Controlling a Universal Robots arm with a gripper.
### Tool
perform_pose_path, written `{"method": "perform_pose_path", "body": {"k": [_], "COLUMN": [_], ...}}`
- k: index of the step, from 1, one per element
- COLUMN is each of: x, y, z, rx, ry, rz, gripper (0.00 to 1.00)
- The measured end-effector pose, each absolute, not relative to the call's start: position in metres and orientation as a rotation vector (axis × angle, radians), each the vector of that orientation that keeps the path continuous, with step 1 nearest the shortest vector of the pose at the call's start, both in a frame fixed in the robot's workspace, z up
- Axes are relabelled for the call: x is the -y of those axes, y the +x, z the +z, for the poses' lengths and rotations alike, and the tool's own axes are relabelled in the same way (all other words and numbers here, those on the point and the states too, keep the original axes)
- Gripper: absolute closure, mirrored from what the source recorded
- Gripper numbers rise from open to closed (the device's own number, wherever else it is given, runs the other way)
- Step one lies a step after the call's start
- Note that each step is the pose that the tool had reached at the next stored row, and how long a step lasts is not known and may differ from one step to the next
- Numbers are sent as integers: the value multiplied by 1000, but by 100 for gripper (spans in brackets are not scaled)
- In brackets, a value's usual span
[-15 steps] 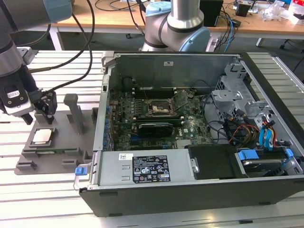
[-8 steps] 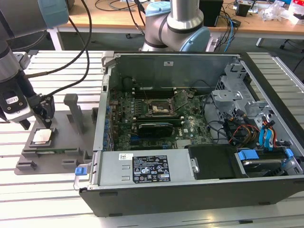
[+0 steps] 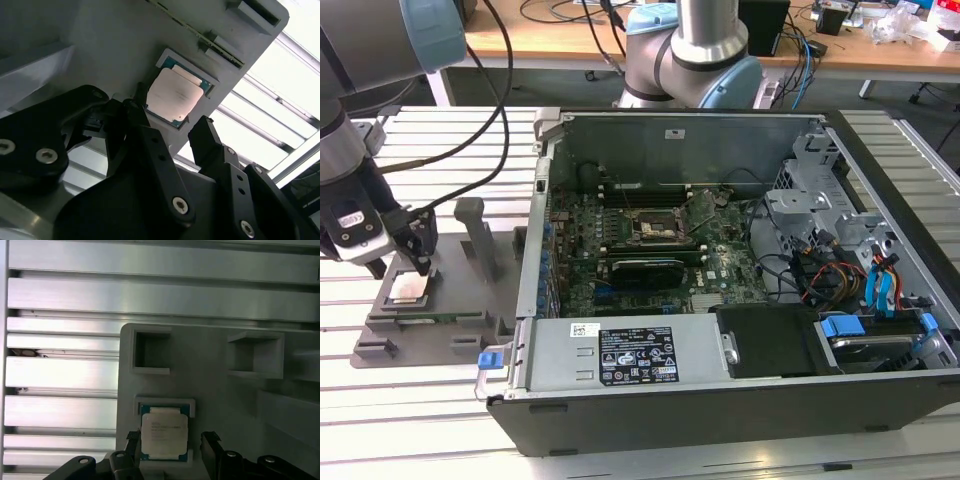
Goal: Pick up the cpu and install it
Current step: 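Pick up the cpu and move it towards the insertion slot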
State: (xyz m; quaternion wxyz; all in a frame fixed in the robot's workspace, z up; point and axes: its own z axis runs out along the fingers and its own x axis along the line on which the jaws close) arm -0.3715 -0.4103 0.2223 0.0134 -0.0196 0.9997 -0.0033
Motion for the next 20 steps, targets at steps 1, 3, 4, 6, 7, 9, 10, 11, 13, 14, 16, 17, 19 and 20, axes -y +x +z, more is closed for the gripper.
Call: {"method": "perform_pose_path", "body": {"k": [1,3,4,6,7,9,10,11,13,14,16,17,19,20], "x": [410,410,410,410,410,410,410,410,410,410,410,410,410,410], "y": [-372,-373,-374,-375,-376,-377,-377,-377,-377,-377,-377,-377,-376,-376], "z": [222,220,220,219,218,215,213,212,209,206,200,198,195,193], "rx": [-3114,-3114,-3114,-3114,-3114,-3114,-3114,-3114,-3114,-3114,-3114,-3114,-3114,-3114], "ry": [-61,-61,-61,-61,-62,-62,-63,-63,-63,-63,-64,-65,-69,-71], "rz": [-10,-10,-10,-10,-10,-10,-10,-10,-10,-11,-17,-18,-19,-19], "gripper": [40,40,40,40,40,40,40,40,40,40,40,40,40,40]}}
